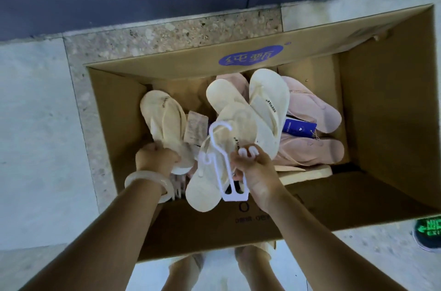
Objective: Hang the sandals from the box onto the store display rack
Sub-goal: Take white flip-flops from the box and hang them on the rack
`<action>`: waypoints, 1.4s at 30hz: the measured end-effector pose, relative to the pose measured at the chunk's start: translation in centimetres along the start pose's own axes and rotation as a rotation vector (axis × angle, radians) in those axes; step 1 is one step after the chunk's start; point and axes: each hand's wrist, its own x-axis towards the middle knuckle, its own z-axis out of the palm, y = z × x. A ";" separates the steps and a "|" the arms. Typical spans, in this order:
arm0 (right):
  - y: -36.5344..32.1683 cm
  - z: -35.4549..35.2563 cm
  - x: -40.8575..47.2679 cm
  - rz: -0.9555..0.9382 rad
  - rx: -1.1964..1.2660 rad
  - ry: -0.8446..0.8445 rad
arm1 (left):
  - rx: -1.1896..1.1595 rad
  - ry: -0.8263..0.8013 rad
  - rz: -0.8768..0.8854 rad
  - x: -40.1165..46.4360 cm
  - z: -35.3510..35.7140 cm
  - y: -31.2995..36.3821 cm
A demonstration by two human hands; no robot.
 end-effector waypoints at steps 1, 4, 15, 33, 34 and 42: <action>-0.3 -0.1 -0.1 -0.004 0.046 0.026 | -0.127 -0.086 -0.040 -0.1 -0.3 -0.3; -1.8 -1.3 -0.1 -0.037 0.100 0.082 | -0.434 -0.289 -0.105 -2.0 -0.3 -1.4; -5.3 -8.2 3.4 -0.041 -0.333 0.213 | -0.005 -0.513 0.093 -2.8 5.7 -5.6; -3.9 -6.8 2.5 -0.318 -0.151 0.403 | 0.278 -0.234 0.601 0.0 8.6 5.8; -4.3 -6.6 2.4 -0.360 -0.152 0.403 | 0.284 -0.209 0.589 0.5 8.7 6.0; -5.6 -3.2 3.7 -0.046 -0.111 0.183 | 0.085 -0.305 0.453 2.1 7.9 6.3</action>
